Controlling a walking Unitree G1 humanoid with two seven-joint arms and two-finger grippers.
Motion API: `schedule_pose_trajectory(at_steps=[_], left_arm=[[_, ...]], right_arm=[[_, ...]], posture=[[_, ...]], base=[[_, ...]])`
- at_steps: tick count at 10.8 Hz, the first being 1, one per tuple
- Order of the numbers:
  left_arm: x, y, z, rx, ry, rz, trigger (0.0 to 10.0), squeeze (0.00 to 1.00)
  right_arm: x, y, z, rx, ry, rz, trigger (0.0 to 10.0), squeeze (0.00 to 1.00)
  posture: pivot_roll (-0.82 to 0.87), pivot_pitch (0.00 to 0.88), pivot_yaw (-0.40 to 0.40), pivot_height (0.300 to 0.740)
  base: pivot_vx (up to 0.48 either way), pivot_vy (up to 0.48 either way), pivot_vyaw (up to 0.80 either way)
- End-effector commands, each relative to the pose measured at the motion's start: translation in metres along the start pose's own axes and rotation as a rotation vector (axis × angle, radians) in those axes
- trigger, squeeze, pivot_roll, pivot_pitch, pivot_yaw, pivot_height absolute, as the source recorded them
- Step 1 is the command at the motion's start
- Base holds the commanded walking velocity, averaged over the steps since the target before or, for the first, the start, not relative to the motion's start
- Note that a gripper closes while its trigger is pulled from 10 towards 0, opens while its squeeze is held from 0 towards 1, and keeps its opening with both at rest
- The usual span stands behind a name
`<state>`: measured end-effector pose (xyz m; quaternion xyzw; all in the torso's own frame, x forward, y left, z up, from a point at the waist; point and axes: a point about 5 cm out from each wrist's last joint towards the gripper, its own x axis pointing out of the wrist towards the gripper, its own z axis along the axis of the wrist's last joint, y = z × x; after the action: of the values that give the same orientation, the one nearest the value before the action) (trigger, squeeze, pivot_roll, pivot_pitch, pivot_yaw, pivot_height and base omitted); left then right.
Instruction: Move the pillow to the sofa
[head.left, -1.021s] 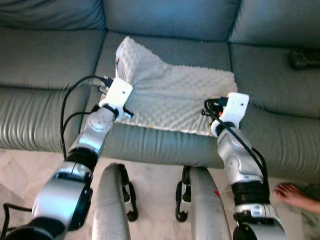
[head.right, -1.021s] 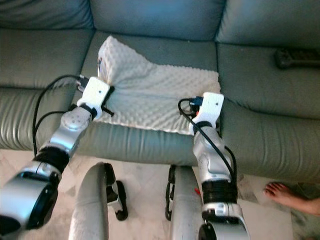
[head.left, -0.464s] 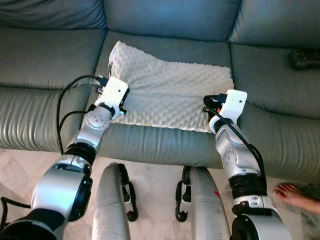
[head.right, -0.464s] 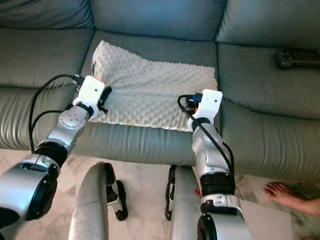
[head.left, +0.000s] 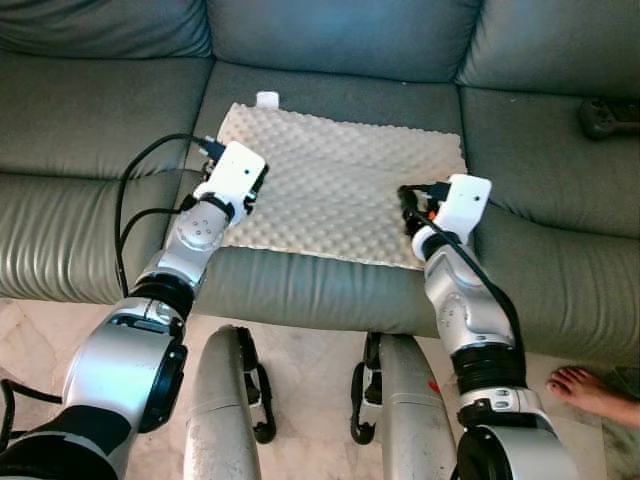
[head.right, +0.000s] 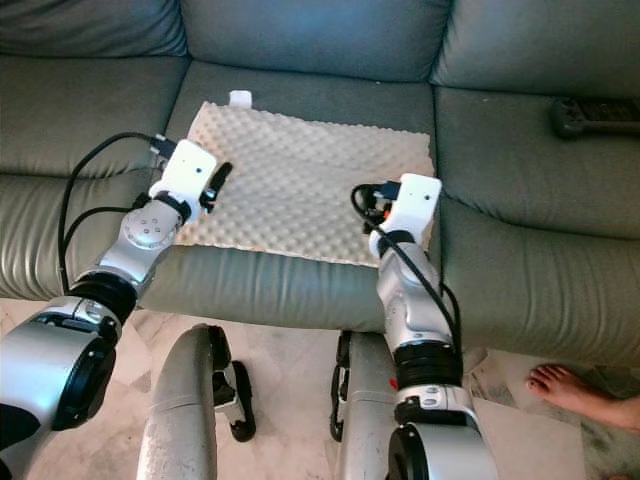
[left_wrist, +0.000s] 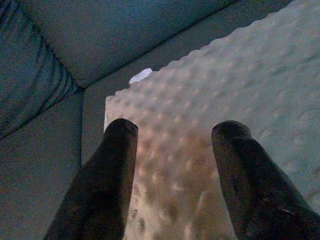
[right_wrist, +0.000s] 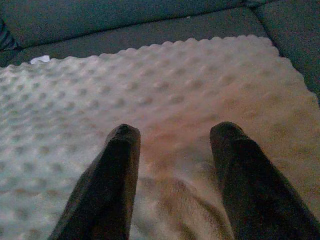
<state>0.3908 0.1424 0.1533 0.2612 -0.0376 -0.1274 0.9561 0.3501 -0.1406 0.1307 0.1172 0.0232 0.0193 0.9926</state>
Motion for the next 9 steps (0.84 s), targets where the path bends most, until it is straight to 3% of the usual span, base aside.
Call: schedule_pose_trajectory(at_steps=[1, 3, 5, 7, 9], left_arm=[[-0.003, 0.0, -0.007, 0.019, 0.02, -0.01, 10.0, 1.0], [-0.005, 0.013, -0.003, 0.056, -0.033, 0.054, 10.0, 1.0], [-0.011, 0.023, -0.005, -0.005, -0.064, 0.124, 10.0, 1.0], [-0.028, 0.032, -0.024, -0.028, -0.051, 0.171, 10.0, 1.0], [-0.049, 0.036, -0.046, -0.128, -0.011, 0.226, 10.0, 1.0]], right_arm=[[-0.003, -0.002, -0.01, -0.006, 0.031, -0.016, 10.0, 1.0], [-0.008, -0.001, -0.014, -0.009, 0.033, -0.012, 10.0, 1.0], [-0.014, -0.004, -0.015, -0.033, 0.018, -0.012, 10.0, 1.0], [-0.03, -0.017, -0.021, -0.097, 0.032, -0.034, 10.0, 1.0], [-0.049, -0.032, -0.032, -0.116, 0.054, -0.073, 10.0, 1.0]], posture=[[-0.07, 0.326, -0.025, 0.62], [-0.07, 0.304, -0.029, 0.62], [-0.06, 0.239, -0.027, 0.62], [-0.06, 0.179, -0.025, 0.62], [-0.05, 0.114, -0.02, 0.62]], base=[[0.0, 0.0, 0.0], [0.0, 0.0, 0.0], [0.0, 0.0, 0.0], [0.0, 0.0, 0.0], [0.0, 0.0, 0.0]])
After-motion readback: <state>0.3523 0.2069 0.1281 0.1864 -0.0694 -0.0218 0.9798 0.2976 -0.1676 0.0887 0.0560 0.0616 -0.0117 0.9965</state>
